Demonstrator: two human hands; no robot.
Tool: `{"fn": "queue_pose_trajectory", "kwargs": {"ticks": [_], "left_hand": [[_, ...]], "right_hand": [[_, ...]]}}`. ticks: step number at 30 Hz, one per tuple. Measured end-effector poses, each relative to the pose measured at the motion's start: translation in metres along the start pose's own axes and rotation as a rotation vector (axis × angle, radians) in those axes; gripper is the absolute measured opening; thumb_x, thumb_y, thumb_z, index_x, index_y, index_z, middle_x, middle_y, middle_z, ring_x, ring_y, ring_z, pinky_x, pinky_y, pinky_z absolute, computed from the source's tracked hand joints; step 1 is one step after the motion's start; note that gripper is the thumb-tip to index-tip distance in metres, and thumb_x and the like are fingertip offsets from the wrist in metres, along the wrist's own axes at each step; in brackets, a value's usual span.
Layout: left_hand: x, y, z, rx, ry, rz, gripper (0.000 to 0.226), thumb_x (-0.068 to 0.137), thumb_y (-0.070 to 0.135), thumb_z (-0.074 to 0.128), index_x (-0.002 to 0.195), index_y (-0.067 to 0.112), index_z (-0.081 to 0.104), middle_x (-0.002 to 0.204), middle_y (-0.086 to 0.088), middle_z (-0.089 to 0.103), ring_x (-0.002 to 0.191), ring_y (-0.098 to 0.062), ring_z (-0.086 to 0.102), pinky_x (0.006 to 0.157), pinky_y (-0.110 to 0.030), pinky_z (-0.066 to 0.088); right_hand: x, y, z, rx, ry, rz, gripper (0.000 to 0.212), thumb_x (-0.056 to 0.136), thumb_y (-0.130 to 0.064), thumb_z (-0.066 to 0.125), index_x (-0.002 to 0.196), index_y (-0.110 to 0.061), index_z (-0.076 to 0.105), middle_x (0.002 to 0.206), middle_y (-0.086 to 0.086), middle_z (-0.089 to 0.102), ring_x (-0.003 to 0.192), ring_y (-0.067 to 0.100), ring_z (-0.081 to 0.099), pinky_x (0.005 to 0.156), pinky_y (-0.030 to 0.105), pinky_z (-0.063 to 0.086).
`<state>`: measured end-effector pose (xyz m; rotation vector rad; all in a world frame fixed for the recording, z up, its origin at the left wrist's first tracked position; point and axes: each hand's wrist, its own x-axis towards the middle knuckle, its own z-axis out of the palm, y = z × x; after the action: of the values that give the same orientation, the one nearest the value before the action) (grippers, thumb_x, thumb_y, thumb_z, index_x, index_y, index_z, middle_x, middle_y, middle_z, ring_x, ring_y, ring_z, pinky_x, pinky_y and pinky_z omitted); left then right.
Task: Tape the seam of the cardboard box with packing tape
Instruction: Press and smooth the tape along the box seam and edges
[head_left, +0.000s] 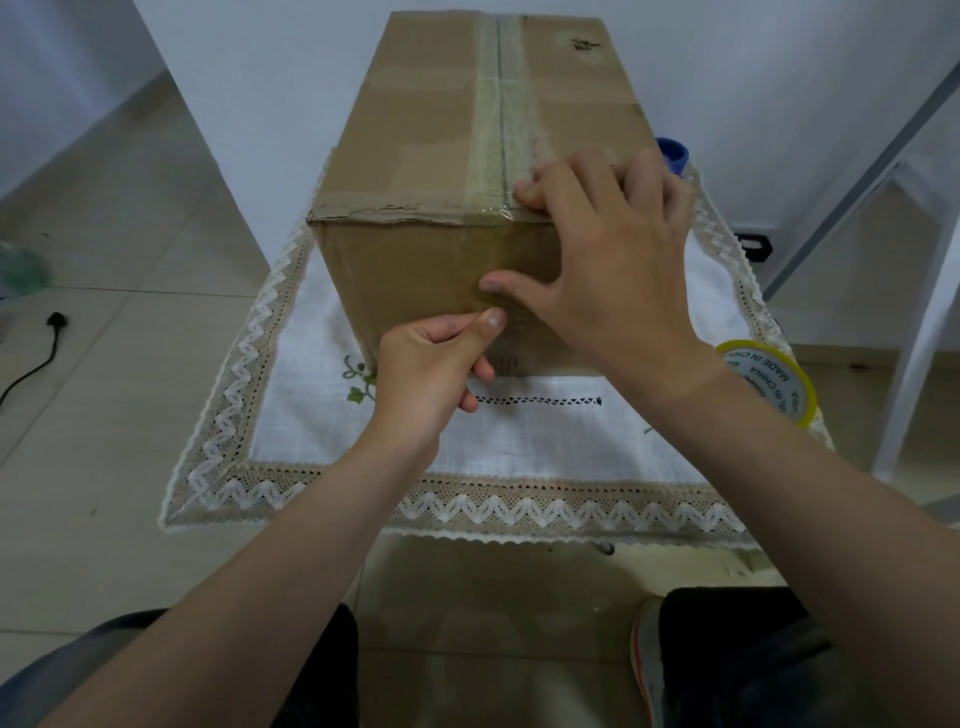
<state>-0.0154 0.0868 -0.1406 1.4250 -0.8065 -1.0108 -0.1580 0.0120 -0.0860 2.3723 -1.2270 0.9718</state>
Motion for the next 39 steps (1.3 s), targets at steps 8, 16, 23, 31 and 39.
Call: {"fn": "queue_pose_trajectory", "kwargs": {"ticks": [8, 16, 23, 31, 39], "left_hand": [[-0.001, 0.0, 0.001, -0.001, 0.006, 0.004, 0.007, 0.091, 0.036, 0.08, 0.085, 0.033, 0.079, 0.047, 0.007, 0.062, 0.031, -0.006, 0.045, 0.037, -0.014, 0.039], [0.001, -0.003, 0.004, 0.0, 0.019, 0.012, 0.007, 0.09, 0.036, 0.08, 0.085, 0.032, 0.079, 0.046, 0.007, 0.062, 0.033, -0.005, 0.047, 0.038, -0.014, 0.04], [0.0, -0.003, 0.005, 0.008, 0.033, 0.02, 0.006, 0.091, 0.035, 0.08, 0.085, 0.032, 0.079, 0.047, 0.007, 0.062, 0.033, -0.005, 0.046, 0.039, -0.015, 0.04], [-0.001, -0.004, 0.005, 0.0, 0.031, 0.018, 0.007, 0.089, 0.038, 0.082, 0.085, 0.032, 0.08, 0.047, 0.007, 0.063, 0.034, -0.006, 0.047, 0.04, -0.016, 0.042], [-0.001, -0.004, 0.006, -0.002, 0.038, 0.031, 0.009, 0.09, 0.035, 0.082, 0.081, 0.032, 0.08, 0.047, 0.007, 0.063, 0.034, -0.005, 0.048, 0.039, -0.015, 0.041]], "right_hand": [[0.004, 0.001, 0.001, 0.085, 0.141, 0.052, 0.046, 0.089, -0.072, 0.058, 0.097, -0.028, 0.067, 0.105, -0.012, 0.069, 0.103, 0.029, 0.056, 0.092, 0.048, 0.036], [-0.013, 0.003, 0.002, -0.028, 0.058, 0.036, 0.056, 0.086, -0.072, 0.06, 0.116, -0.026, 0.062, 0.129, -0.008, 0.063, 0.115, 0.031, 0.053, 0.1, 0.053, 0.033], [0.001, 0.005, -0.003, 0.076, 0.164, 0.161, 0.04, 0.093, -0.07, 0.055, 0.092, -0.031, 0.064, 0.1, -0.014, 0.066, 0.105, 0.022, 0.053, 0.093, 0.044, 0.026], [-0.014, 0.007, 0.0, 0.031, 0.028, 0.085, 0.059, 0.08, -0.071, 0.068, 0.116, -0.025, 0.06, 0.128, -0.007, 0.06, 0.116, 0.03, 0.051, 0.1, 0.05, 0.03], [0.001, 0.006, -0.003, 0.109, 0.127, 0.195, 0.048, 0.088, -0.076, 0.055, 0.093, -0.029, 0.062, 0.104, -0.013, 0.063, 0.107, 0.023, 0.052, 0.093, 0.045, 0.027]]}}
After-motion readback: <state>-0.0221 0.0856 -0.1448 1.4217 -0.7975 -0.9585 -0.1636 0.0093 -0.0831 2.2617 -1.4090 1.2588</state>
